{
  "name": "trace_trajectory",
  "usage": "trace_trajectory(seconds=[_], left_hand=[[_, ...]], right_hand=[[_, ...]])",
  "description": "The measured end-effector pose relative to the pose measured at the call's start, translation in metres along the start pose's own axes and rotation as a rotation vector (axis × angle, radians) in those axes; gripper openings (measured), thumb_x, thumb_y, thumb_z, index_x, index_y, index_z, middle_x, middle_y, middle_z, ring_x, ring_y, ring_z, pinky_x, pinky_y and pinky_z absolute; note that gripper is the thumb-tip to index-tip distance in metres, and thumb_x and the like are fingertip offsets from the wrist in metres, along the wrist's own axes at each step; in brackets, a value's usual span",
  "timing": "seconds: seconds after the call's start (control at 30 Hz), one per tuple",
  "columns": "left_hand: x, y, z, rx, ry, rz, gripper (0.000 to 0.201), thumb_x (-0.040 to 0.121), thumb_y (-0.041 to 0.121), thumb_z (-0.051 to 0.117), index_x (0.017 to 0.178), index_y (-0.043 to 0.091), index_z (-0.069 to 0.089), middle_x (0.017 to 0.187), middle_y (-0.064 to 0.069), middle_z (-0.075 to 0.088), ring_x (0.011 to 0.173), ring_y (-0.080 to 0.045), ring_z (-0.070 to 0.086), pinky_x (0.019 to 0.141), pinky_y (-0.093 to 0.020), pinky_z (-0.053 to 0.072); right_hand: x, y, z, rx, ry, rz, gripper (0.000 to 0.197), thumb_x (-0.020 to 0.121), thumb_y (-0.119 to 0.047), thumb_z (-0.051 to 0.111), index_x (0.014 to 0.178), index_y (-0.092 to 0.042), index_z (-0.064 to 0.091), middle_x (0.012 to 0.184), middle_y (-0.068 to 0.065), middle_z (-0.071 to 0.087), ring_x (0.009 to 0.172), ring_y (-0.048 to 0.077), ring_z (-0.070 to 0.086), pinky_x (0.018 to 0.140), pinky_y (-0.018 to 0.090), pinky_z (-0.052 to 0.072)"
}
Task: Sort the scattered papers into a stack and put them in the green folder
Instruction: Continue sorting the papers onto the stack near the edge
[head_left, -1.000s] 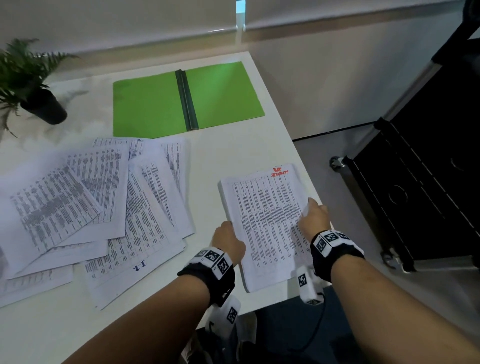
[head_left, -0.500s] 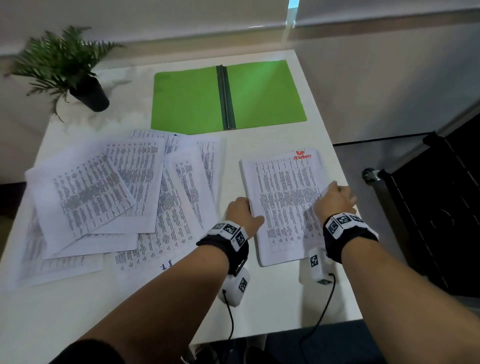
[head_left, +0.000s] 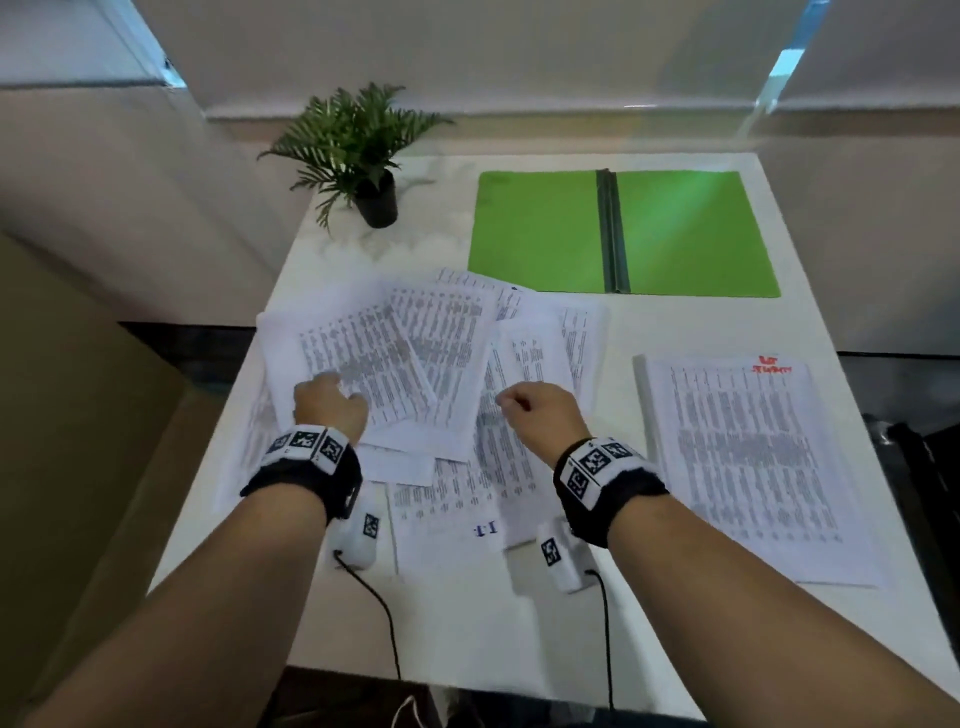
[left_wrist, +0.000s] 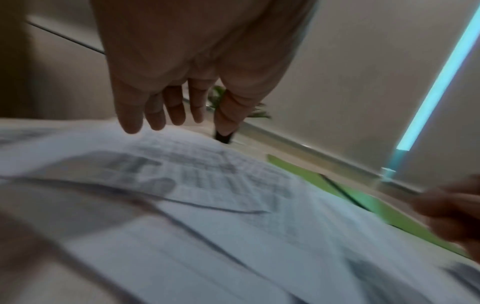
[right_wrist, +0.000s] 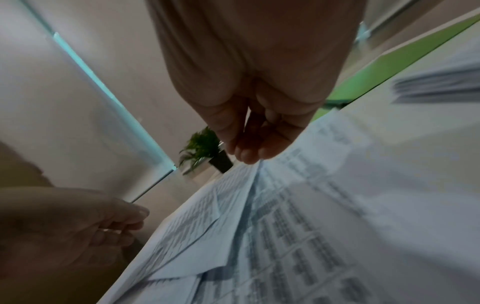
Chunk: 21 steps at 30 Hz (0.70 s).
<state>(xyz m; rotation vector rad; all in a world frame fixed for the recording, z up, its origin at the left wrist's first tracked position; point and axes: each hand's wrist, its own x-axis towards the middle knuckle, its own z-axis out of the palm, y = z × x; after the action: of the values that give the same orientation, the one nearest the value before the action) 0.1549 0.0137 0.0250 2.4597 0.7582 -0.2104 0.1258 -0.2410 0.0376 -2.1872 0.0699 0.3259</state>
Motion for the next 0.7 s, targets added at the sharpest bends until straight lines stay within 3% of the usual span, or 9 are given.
trace_trajectory(seconds=[0.17, 0.2, 0.23, 0.3, 0.37, 0.47, 0.53, 0.6, 0.7], left_hand=[[0.058, -0.077, -0.043, 0.161, -0.053, -0.239, 0.046, 0.094, 0.019, 0.047, 0.136, 0.002, 0.045, 0.142, -0.023, 0.040, 0.123, -0.044, 0.048, 0.098, -0.042, 0.040], [0.066, -0.086, -0.045, 0.186, -0.066, -0.249, 0.046, 0.095, 0.019, 0.046, 0.138, 0.003, 0.043, 0.145, -0.023, 0.039, 0.126, -0.043, 0.046, 0.100, -0.042, 0.039], [0.074, -0.095, -0.045, 0.197, -0.088, -0.249, 0.049, 0.095, 0.018, 0.046, 0.142, 0.006, 0.040, 0.149, -0.021, 0.034, 0.131, -0.041, 0.042, 0.103, -0.041, 0.037], [0.087, -0.106, -0.044, 0.178, -0.147, -0.233, 0.058, 0.093, 0.012, 0.045, 0.149, 0.015, 0.032, 0.157, -0.016, 0.021, 0.139, -0.037, 0.033, 0.111, -0.041, 0.034], [0.095, -0.112, -0.039, 0.129, -0.169, -0.189, 0.059, 0.090, 0.010, 0.044, 0.147, 0.023, 0.037, 0.157, -0.015, 0.022, 0.135, -0.038, 0.039, 0.109, -0.042, 0.038], [0.093, -0.114, -0.032, 0.031, -0.134, -0.173, 0.057, 0.091, 0.018, 0.055, 0.145, 0.025, 0.038, 0.146, -0.018, 0.029, 0.103, -0.033, 0.051, 0.090, -0.029, 0.041], [0.087, -0.115, -0.030, -0.025, -0.118, -0.157, 0.070, 0.087, 0.017, 0.064, 0.148, 0.023, 0.029, 0.140, -0.020, 0.038, 0.101, -0.036, 0.055, 0.082, -0.032, 0.042], [0.083, -0.116, -0.031, -0.071, -0.104, -0.112, 0.078, 0.084, 0.018, 0.069, 0.148, 0.022, 0.024, 0.135, -0.018, 0.051, 0.109, -0.038, 0.058, 0.085, -0.037, 0.045], [0.075, -0.113, -0.038, -0.182, -0.053, -0.074, 0.081, 0.084, 0.020, 0.071, 0.149, 0.021, 0.022, 0.139, -0.013, 0.051, 0.120, -0.036, 0.054, 0.097, -0.039, 0.043]], right_hand=[[0.044, -0.041, 0.066, -0.099, 0.026, -0.041, 0.023, 0.094, -0.012, 0.048, 0.095, 0.000, 0.068, 0.095, 0.019, 0.065, 0.084, 0.031, 0.060, 0.078, 0.036, 0.050], [0.053, -0.047, 0.077, -0.129, 0.029, -0.029, 0.020, 0.094, -0.013, 0.048, 0.100, -0.003, 0.065, 0.102, 0.019, 0.060, 0.087, 0.031, 0.058, 0.078, 0.035, 0.048], [0.061, -0.052, 0.089, -0.155, 0.021, -0.002, 0.026, 0.094, -0.014, 0.049, 0.116, -0.005, 0.059, 0.114, 0.018, 0.054, 0.095, 0.031, 0.057, 0.084, 0.036, 0.046], [0.076, -0.059, 0.111, -0.172, 0.008, 0.044, 0.052, 0.093, -0.016, 0.052, 0.142, -0.009, 0.036, 0.133, 0.019, 0.042, 0.111, 0.035, 0.053, 0.092, 0.038, 0.045], [0.086, -0.062, 0.130, -0.188, 0.017, 0.086, 0.065, 0.090, -0.015, 0.055, 0.148, -0.015, 0.025, 0.132, 0.020, 0.043, 0.112, 0.037, 0.052, 0.092, 0.041, 0.047], [0.090, -0.061, 0.147, -0.163, 0.000, 0.154, 0.049, 0.089, -0.006, 0.051, 0.136, -0.011, 0.038, 0.114, 0.018, 0.059, 0.103, 0.036, 0.059, 0.078, 0.037, 0.049], [0.085, -0.055, 0.147, -0.138, 0.080, 0.200, 0.027, 0.087, -0.003, 0.047, 0.113, -0.008, 0.051, 0.098, 0.013, 0.062, 0.095, 0.034, 0.062, 0.070, 0.032, 0.044], [0.072, -0.046, 0.139, -0.180, 0.212, 0.298, 0.016, 0.082, -0.010, 0.048, 0.096, -0.012, 0.055, 0.090, 0.006, 0.058, 0.094, 0.029, 0.058, 0.077, 0.036, 0.042], [0.050, -0.033, 0.122, -0.299, 0.357, 0.487, 0.037, 0.077, -0.020, 0.051, 0.114, -0.019, 0.055, 0.116, 0.006, 0.053, 0.113, 0.028, 0.044, 0.096, 0.045, 0.033]])
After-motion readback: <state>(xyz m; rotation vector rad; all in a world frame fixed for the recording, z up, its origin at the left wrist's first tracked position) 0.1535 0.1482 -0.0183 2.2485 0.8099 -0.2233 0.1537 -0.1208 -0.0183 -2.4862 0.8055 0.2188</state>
